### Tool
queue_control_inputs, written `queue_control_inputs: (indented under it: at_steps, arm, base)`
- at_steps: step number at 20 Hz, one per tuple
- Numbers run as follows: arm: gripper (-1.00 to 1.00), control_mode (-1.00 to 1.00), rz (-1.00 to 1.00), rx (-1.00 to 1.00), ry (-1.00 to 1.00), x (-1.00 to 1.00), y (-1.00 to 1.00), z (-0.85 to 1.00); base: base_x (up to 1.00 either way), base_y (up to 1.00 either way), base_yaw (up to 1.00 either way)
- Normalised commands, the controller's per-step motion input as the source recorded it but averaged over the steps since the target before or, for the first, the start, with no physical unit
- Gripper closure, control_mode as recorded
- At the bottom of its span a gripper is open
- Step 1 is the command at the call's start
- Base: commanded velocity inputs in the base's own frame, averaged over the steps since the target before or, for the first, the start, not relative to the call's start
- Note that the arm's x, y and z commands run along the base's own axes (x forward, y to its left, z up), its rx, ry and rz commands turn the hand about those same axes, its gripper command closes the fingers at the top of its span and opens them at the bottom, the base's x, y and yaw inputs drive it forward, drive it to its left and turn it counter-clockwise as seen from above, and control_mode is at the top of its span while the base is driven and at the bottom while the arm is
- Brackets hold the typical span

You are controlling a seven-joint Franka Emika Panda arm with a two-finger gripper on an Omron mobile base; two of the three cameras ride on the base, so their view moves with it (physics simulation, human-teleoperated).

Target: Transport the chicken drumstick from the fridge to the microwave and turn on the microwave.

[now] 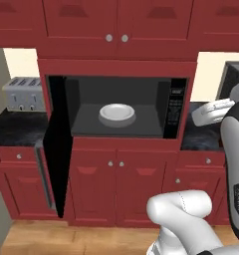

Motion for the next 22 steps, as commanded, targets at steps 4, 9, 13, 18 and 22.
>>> queue_control_inputs:
  at_steps: [4,9,13,18,22]
  arm:
    - [1.00,1.00,0.00,0.00,0.00,0.00,0.00,0.00]
    - [1.00,1.00,0.00,0.00,0.00,0.00,0.00,0.00]
    - [1.00,1.00,0.00,0.00,0.00,0.00,0.00,0.00]
    - [1.00,1.00,0.00,0.00,0.00,0.00,0.00,0.00]
    - [1.00,1.00,0.00,0.00,0.00,0.00,0.00,0.00]
  base:
    - [0.00,0.51,-0.30]
    - [-0.03,0.47,-0.28]
    - [-0.12,0.49,-0.25]
    - [-0.28,0.36,-0.22]
    - [-0.54,0.21,-0.14]
